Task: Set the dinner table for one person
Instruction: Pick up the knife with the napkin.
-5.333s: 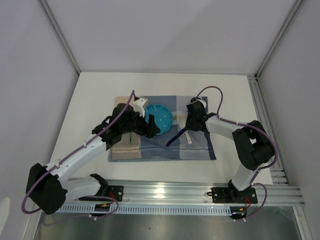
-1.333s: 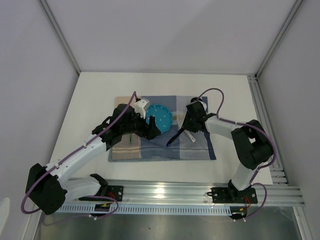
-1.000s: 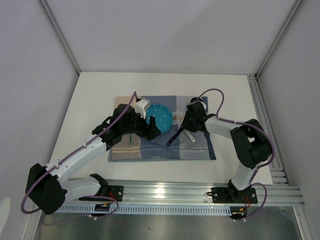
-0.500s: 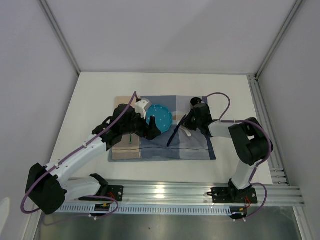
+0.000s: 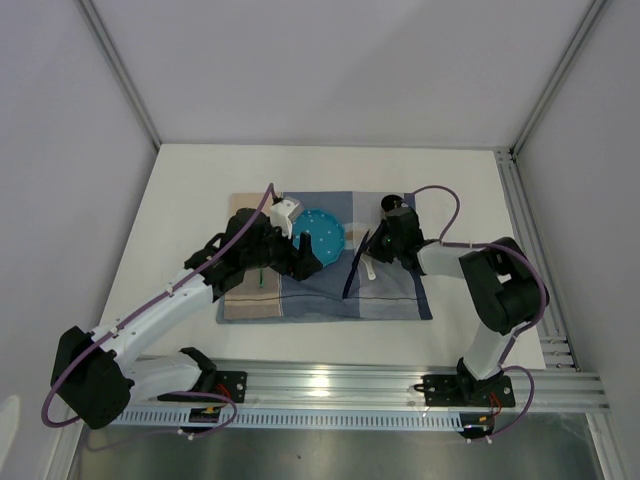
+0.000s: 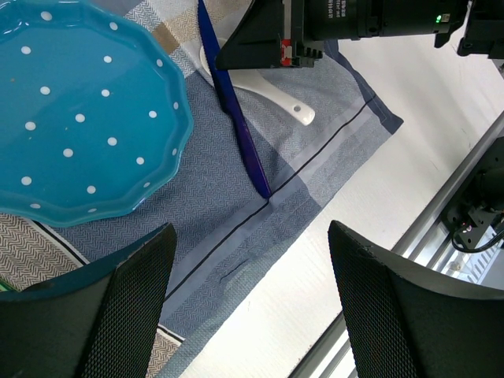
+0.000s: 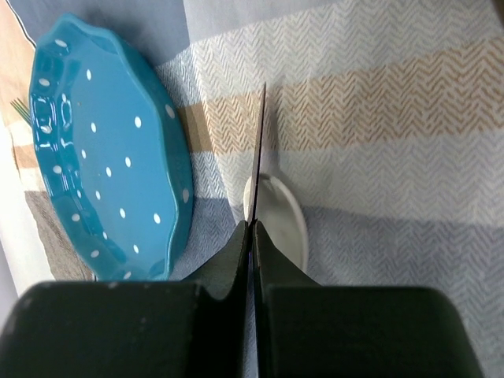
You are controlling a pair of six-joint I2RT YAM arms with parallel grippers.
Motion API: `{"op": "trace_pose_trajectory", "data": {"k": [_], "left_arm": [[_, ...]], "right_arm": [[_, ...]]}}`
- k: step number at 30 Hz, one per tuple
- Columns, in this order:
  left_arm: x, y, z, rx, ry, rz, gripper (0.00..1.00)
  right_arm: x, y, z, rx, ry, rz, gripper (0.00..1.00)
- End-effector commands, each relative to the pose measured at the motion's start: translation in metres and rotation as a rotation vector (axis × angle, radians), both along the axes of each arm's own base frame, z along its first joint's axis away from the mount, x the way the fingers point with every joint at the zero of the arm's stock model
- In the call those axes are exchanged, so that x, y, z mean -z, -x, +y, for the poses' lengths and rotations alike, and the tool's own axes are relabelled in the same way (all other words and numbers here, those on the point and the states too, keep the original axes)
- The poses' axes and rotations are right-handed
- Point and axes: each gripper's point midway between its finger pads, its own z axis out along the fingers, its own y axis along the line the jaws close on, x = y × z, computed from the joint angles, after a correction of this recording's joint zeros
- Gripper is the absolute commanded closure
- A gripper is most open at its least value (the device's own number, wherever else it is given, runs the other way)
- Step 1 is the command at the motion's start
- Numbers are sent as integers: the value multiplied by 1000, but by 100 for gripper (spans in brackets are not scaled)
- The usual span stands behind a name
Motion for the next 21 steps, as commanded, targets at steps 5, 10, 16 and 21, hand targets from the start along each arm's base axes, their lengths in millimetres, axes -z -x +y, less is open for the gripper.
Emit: {"op": "trace_pose_trajectory", "data": {"k": [5,10,16,21], "left_arm": [[-12,2,-3,29,16,-48,18],[-12,2,-3,29,20,-48,19],[-14,3,-3,29,24,-52,18],[-18,4,-2,27,27,-62,18]], "right_arm": [[-36,1,2,-50,67,-89,100],[-67,-10,21,-165,43,-162,100],[-65,-13,35,-319,95,-126,100],[-60,-20,44,-432,141,-78,100]]}}
